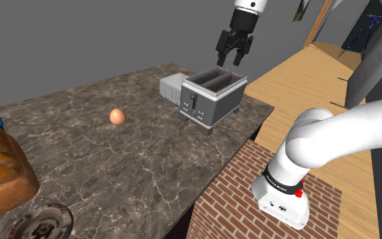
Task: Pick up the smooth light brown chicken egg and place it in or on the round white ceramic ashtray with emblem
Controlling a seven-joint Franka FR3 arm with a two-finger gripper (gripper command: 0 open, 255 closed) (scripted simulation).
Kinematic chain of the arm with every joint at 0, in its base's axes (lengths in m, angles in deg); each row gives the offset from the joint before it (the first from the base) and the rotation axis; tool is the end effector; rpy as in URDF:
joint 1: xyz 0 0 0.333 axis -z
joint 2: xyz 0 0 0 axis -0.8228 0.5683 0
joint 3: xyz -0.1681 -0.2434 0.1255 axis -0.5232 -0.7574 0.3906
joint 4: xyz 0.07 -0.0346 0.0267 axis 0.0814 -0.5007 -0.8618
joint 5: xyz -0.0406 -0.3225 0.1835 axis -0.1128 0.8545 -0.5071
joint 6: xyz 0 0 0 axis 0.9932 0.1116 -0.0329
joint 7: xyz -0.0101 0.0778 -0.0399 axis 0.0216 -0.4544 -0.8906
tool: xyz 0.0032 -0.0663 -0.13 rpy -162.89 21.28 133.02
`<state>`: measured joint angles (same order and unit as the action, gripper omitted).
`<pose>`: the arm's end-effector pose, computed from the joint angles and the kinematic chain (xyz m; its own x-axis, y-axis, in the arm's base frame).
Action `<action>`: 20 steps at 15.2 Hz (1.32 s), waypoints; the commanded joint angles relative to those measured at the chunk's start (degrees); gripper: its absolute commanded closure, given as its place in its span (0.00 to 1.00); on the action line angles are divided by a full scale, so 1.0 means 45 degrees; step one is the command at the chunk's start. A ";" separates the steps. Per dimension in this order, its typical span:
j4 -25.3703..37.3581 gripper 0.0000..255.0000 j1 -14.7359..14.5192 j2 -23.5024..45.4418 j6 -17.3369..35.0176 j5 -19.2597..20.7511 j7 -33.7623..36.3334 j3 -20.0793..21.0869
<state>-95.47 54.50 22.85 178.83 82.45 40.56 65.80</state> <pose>0.2939 -0.0081 0.5658 0.9854 -0.1672 0.0318 -0.1619 -0.9786 -0.1274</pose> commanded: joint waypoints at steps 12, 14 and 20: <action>-0.0029 0.00 -0.1078 0.3859 0.4117 -0.1254 -0.0491 0.0551; 0.0187 0.00 -0.1272 0.4676 0.4762 -0.1486 -0.0621 0.0652; 0.1228 0.00 -0.1812 0.7232 0.6419 -0.2164 -0.1051 0.0970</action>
<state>-91.55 46.68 52.89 206.68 73.20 36.32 70.04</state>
